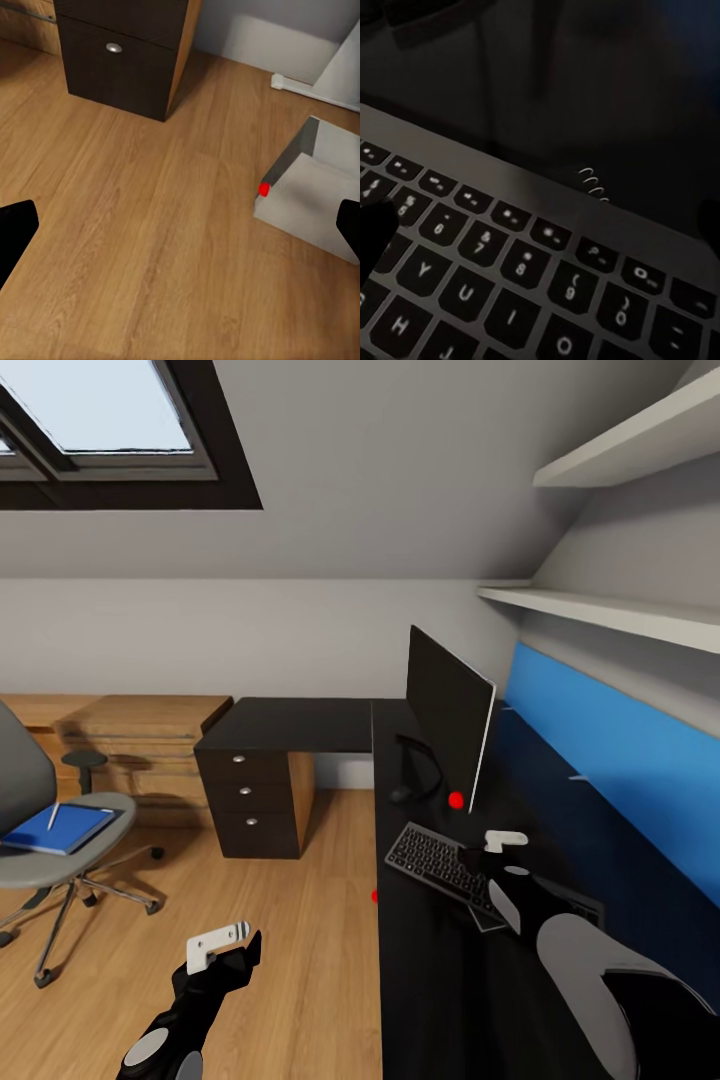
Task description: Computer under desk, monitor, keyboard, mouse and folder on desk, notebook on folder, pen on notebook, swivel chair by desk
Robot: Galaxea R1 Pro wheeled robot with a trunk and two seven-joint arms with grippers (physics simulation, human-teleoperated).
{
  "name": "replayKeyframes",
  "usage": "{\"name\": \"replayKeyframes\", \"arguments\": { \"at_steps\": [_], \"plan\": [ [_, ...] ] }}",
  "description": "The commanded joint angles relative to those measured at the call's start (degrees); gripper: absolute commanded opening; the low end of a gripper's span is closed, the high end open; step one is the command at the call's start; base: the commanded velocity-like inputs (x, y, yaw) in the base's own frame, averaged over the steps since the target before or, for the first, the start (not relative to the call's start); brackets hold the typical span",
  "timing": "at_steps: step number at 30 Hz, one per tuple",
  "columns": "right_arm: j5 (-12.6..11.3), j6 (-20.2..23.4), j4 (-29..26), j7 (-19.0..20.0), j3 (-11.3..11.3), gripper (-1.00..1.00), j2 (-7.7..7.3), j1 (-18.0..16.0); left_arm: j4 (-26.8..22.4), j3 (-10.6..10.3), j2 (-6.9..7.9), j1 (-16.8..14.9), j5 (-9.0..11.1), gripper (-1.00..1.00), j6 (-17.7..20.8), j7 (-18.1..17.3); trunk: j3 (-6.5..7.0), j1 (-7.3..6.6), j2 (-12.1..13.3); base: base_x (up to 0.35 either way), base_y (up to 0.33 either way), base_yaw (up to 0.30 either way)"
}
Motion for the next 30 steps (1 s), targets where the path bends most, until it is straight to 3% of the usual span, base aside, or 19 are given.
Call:
{"name": "replayKeyframes", "arguments": {
  "at_steps": [1,22,30],
  "plan": [
    [0.0,0.0,0.0,0.0,-0.2,1.0,-0.01,0.0,-0.1,-0.1,0.01,0.0,0.6,1.0,0.2,0.5,-0.23,0.23,-0.4,0.0,0.0,0.0],
    [-0.1,0.1,0.0,-0.1,-0.2,1.0,-0.17,0.0,-0.1,0.0,0.05,0.0,0.6,1.0,0.2,0.5,-4.0,4.84,-8.9,0.0,0.0,0.0],
    [-0.1,0.1,0.0,-0.1,-0.2,1.0,-0.12,0.0,0.0,0.0,0.02,0.0,0.6,1.0,0.2,0.5,-4.0,4.84,-8.9,0.0,0.0,0.0]
  ]
}}
